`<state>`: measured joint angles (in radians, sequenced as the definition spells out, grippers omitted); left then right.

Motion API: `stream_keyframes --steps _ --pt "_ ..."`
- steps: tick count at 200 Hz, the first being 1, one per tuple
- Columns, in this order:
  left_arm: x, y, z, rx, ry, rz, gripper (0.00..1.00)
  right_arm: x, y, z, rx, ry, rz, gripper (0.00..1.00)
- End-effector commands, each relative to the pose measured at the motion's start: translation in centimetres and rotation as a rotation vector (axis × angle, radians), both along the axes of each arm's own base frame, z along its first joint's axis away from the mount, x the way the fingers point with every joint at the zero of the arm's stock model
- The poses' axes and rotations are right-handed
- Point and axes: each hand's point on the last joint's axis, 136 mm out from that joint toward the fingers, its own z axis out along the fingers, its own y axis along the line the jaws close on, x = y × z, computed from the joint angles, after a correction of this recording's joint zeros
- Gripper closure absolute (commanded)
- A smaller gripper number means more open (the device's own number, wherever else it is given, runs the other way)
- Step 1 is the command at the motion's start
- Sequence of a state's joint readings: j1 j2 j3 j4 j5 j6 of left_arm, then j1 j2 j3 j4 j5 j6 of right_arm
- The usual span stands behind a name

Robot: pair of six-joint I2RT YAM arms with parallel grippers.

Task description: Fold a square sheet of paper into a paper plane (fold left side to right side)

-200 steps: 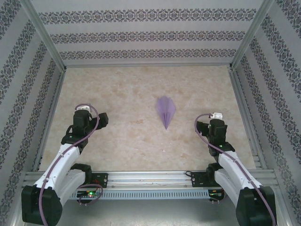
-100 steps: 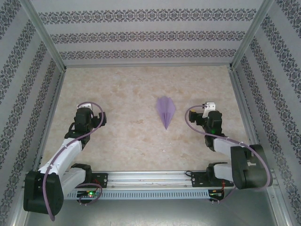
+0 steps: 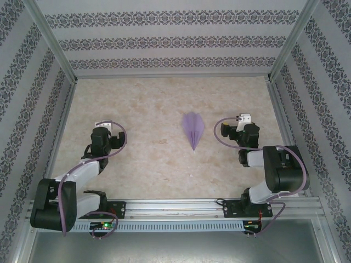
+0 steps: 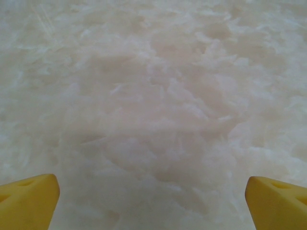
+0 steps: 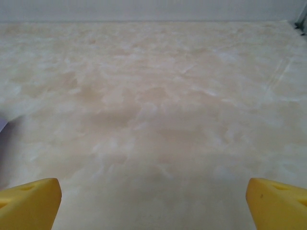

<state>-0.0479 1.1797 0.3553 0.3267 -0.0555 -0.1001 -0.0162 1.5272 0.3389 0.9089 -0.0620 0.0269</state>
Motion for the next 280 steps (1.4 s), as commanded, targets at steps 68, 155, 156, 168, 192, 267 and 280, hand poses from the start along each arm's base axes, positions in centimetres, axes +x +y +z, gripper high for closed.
stream_keyframes --steps 68,155,156,168,192,267,280 --pt "4.8 -1.7 3.1 0.008 -0.238 -0.163 0.01 1.3 -0.2 2.2 0.021 -0.068 -0.007 0.02" --pt "5.2 -0.5 1.0 -0.048 -0.312 -0.177 0.01 1.3 -0.2 2.2 0.02 -0.069 -0.007 0.02" --pt "5.2 -0.5 1.0 -0.048 -0.31 -0.177 0.01 1.3 -0.2 2.2 0.02 -0.07 -0.008 0.02" --pt "5.6 -0.5 1.0 -0.049 -0.313 -0.181 0.01 1.3 -0.2 2.2 0.021 -0.068 -0.008 0.02" --pt "6.4 -0.3 0.6 -0.037 -0.253 -0.164 0.01 1.3 -0.2 2.2 0.02 -0.068 -0.008 0.02" --pt "6.2 0.8 0.6 -0.028 -0.265 -0.097 0.01 1.3 0.0 2.2 0.01 -0.069 -0.009 0.02" --pt "6.1 0.4 0.7 -0.031 -0.272 -0.117 0.01 1.4 0.0 2.2 0.009 -0.07 -0.008 0.02"
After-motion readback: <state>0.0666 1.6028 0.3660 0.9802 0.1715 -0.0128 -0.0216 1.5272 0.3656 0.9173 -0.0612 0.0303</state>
